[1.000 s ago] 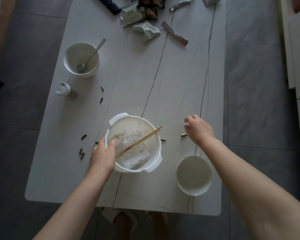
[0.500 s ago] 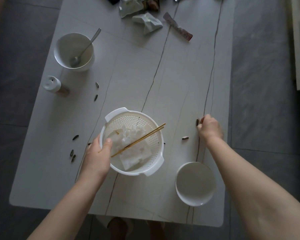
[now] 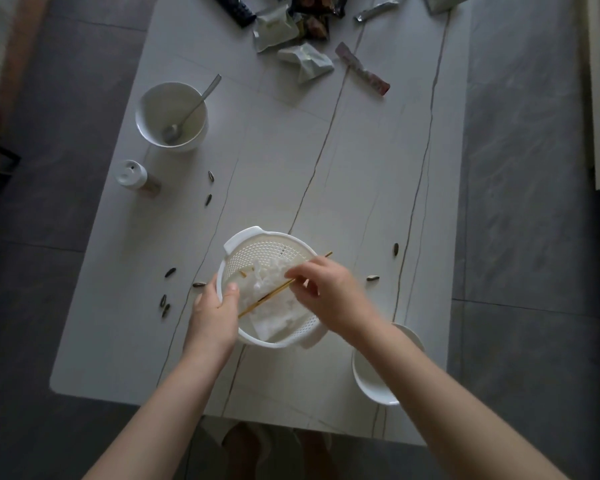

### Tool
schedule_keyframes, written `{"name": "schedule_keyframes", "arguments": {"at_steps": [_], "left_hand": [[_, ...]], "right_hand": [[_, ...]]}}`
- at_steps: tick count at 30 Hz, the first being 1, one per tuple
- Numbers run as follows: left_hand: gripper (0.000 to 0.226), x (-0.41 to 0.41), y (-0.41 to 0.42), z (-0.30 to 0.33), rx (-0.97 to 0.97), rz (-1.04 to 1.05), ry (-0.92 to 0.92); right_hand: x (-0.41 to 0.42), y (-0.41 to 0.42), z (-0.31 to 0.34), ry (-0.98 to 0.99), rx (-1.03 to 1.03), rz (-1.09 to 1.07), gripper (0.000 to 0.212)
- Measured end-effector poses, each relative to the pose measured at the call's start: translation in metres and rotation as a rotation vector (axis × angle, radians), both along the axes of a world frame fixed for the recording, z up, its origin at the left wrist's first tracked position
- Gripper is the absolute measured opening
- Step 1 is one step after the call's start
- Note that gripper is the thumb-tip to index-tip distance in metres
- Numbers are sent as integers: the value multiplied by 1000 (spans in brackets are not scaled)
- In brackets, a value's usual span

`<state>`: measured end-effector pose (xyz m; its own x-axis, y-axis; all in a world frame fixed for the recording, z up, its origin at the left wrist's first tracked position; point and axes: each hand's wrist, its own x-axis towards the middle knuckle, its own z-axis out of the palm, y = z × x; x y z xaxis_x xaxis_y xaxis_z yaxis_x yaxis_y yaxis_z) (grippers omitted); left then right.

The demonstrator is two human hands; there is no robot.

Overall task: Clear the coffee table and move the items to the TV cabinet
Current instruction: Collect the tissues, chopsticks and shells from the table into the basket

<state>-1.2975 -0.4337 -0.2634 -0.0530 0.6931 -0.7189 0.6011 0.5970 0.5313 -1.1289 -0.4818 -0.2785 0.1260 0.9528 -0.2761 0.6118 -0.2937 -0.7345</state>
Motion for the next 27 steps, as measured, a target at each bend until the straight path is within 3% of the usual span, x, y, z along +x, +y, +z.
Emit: {"name": "schedule_keyframes", "arguments": {"at_steps": [3, 7, 11, 17, 19, 22, 27], "left_hand": [[36, -2, -1, 3, -7, -9, 26], [38, -11, -2, 5, 3, -46, 56], [38, -17, -3, 5, 28, -78, 48], [40, -18, 1, -5, 56, -80, 18], [42, -21, 3, -8, 53, -79, 13], [44, -23, 3, -11, 55, -87, 3], [44, -28, 2, -10, 60, -102, -11]], "right_hand": [[-4, 0, -2, 7, 8, 9, 18], [23, -11, -9, -72, 89, -222, 21], [74, -24, -36, -244, -237, -391, 48], [116, -24, -73, -297, -692, -327, 106], [117, -21, -81, -311, -730, -346, 103], [112, -19, -84, -359, -673, -331, 75], [90, -17, -80, -348, -595, -268, 51]]}}
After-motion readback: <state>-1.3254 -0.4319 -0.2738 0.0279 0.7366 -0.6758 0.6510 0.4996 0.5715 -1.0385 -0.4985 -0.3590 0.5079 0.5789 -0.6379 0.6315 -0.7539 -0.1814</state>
